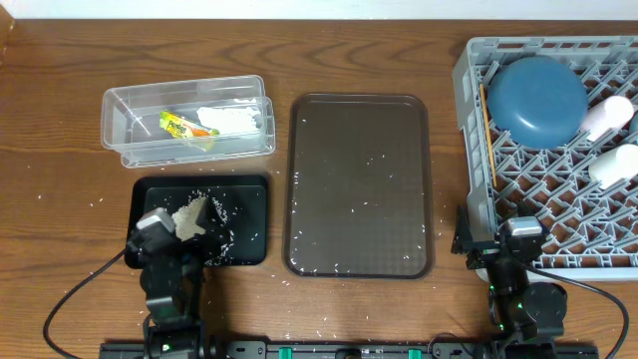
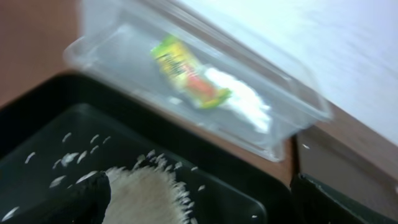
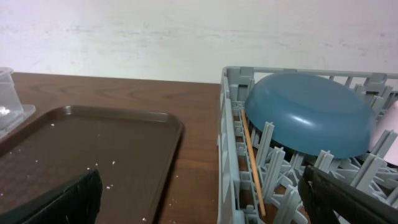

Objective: Sort waste into correct bins and load items into the dishwasher rack

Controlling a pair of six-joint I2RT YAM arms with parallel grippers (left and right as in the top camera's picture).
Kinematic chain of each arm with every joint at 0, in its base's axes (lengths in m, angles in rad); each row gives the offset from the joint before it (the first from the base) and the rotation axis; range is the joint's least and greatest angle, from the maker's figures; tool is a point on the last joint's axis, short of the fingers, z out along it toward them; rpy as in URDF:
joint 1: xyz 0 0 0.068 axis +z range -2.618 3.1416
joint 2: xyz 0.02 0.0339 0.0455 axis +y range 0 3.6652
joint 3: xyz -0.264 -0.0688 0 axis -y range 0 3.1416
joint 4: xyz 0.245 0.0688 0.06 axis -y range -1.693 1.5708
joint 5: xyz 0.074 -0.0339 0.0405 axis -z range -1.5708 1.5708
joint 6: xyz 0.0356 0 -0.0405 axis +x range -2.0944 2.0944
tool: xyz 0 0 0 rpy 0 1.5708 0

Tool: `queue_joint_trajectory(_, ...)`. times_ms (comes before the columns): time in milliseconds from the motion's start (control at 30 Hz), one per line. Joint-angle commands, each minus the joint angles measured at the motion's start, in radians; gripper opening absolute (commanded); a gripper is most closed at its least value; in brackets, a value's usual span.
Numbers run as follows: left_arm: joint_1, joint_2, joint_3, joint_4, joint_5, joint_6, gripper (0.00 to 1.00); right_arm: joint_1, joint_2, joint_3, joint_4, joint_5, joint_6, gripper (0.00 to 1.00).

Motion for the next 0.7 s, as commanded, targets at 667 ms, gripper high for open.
queue_joint_trajectory(667, -0.102, -0.284, -0.002, -0.143, 0.027, 0.353, 0.95, 0.013, -0.006, -0.003, -0.002, 0.010, -0.015, 0.99)
